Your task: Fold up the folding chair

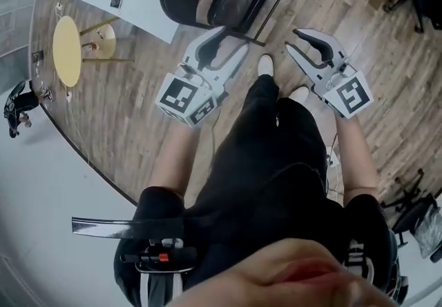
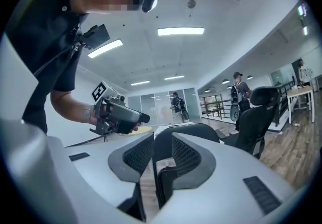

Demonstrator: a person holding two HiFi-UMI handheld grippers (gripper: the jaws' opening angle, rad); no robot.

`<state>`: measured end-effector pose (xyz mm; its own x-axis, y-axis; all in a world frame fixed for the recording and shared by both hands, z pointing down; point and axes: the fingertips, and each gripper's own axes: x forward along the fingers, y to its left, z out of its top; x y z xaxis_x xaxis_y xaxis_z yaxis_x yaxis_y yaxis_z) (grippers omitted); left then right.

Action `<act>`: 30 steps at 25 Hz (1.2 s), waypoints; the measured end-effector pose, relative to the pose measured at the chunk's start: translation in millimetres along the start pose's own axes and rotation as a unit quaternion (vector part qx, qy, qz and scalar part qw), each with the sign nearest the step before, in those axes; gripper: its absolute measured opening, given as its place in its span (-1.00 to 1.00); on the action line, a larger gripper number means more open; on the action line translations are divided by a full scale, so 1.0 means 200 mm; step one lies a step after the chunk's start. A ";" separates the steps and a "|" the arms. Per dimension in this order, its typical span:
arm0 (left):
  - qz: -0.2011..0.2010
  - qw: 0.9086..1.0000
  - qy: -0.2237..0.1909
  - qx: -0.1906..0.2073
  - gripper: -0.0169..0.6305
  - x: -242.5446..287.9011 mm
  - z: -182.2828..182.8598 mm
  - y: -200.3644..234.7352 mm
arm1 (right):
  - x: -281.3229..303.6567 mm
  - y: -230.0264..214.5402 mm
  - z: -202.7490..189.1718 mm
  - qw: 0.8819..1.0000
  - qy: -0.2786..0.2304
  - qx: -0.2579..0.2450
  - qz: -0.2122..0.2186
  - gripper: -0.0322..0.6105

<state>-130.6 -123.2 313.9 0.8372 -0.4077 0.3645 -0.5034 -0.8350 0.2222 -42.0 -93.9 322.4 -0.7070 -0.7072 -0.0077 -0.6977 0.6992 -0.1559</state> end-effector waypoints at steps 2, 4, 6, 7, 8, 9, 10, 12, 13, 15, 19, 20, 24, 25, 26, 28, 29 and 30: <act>-0.006 1.000 -0.013 -0.009 -0.50 -0.05 -0.01 -0.15 | -0.06 0.13 0.09 1.000 0.001 -0.008 0.027 -0.57; -0.004 0.999 -0.030 -0.018 -0.73 -0.12 -0.01 -0.28 | -0.11 0.25 0.18 0.999 0.004 -0.015 0.046 -0.68; -0.002 0.999 -0.048 -0.014 -0.93 -0.21 0.02 -0.41 | -0.15 0.36 0.25 0.999 0.007 -0.025 0.046 -0.80; -0.003 0.998 -0.056 -0.004 -0.93 -0.24 0.04 -0.47 | -0.17 0.41 0.28 0.999 0.009 -0.028 0.042 -0.87; -0.003 0.998 -0.063 0.007 -0.93 -0.27 0.06 -0.52 | -0.18 0.45 0.32 0.999 0.009 -0.028 0.041 -0.87; -0.002 0.998 -0.069 0.016 -0.93 -0.30 0.08 -0.56 | -0.20 0.49 0.34 0.999 0.009 -0.026 0.044 -0.87; 0.001 0.997 -0.073 0.020 -0.93 -0.33 0.09 -0.59 | -0.21 0.52 0.37 0.999 0.010 -0.023 0.047 -0.87; 0.006 0.997 -0.078 0.017 -0.93 -0.39 0.11 -0.62 | -0.24 0.59 0.41 0.998 0.014 -0.021 0.052 -0.87; 0.008 0.997 -0.078 0.014 -0.93 -0.41 0.12 -0.63 | -0.25 0.62 0.42 0.998 0.018 -0.022 0.054 -0.87; 0.011 0.997 -0.078 0.017 -0.93 -0.46 0.13 -0.63 | -0.25 0.66 0.44 0.998 0.024 -0.022 0.058 -0.87; 0.015 0.997 -0.073 0.023 -0.93 -0.54 0.10 -0.60 | -0.22 0.72 0.46 0.998 0.027 -0.020 0.056 -0.87; 0.015 0.997 -0.072 0.021 -0.93 -0.56 0.09 -0.58 | -0.20 0.73 0.46 0.998 0.029 -0.020 0.055 -0.87; 0.018 0.997 -0.069 0.027 -0.93 -0.61 0.08 -0.51 | -0.14 0.75 0.48 0.998 0.030 -0.016 0.054 -0.87; 0.019 0.997 -0.070 0.028 -0.93 -0.63 0.08 -0.49 | -0.12 0.76 0.49 0.998 0.031 -0.016 0.054 -0.87; 0.020 0.997 -0.072 0.028 -0.93 -0.65 0.08 -0.47 | -0.09 0.77 0.49 0.998 0.032 -0.015 0.053 -0.87; 0.020 0.997 -0.075 0.027 -0.93 -0.70 0.09 -0.43 | -0.04 0.80 0.49 0.998 0.034 -0.014 0.051 -0.87; 0.019 0.997 -0.076 0.026 -0.93 -0.72 0.09 -0.41 | -0.02 0.81 0.50 0.998 0.034 -0.013 0.049 -0.87; 0.019 0.997 -0.077 0.026 -0.93 -0.73 0.09 -0.39 | 0.00 0.81 0.51 0.998 0.033 -0.012 0.048 -0.87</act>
<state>-209.2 -4.8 226.1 0.8432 -0.4872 0.2273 -0.5261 -0.8348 0.1623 -143.7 9.2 196.6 -0.7764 -0.6287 0.0437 -0.6282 0.7666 -0.1330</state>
